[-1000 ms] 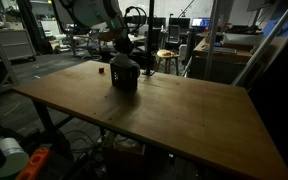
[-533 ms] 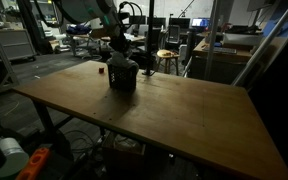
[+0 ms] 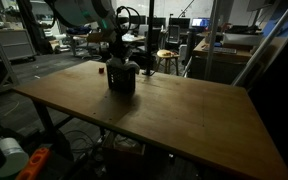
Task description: Pick up the cloth and put it in the box
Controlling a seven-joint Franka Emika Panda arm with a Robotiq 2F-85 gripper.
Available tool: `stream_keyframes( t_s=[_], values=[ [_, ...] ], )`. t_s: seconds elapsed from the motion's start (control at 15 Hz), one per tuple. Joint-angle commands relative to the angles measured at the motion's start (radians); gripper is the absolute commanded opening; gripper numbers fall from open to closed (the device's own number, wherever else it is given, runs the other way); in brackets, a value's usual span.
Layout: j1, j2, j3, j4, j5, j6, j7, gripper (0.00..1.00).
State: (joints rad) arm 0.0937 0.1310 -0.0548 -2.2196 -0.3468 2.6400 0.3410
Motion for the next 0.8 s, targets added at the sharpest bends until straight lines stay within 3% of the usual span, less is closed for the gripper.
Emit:
stream_keyframes(
  t_s=[0.0,0.73],
  values=[
    [-0.009,-0.035,0.000,-0.060,-0.018,0.022,0.031,0.04],
    [0.005,-0.002,0.010,-0.092,-0.019,-0.030,0.061,0.04]
  ],
)
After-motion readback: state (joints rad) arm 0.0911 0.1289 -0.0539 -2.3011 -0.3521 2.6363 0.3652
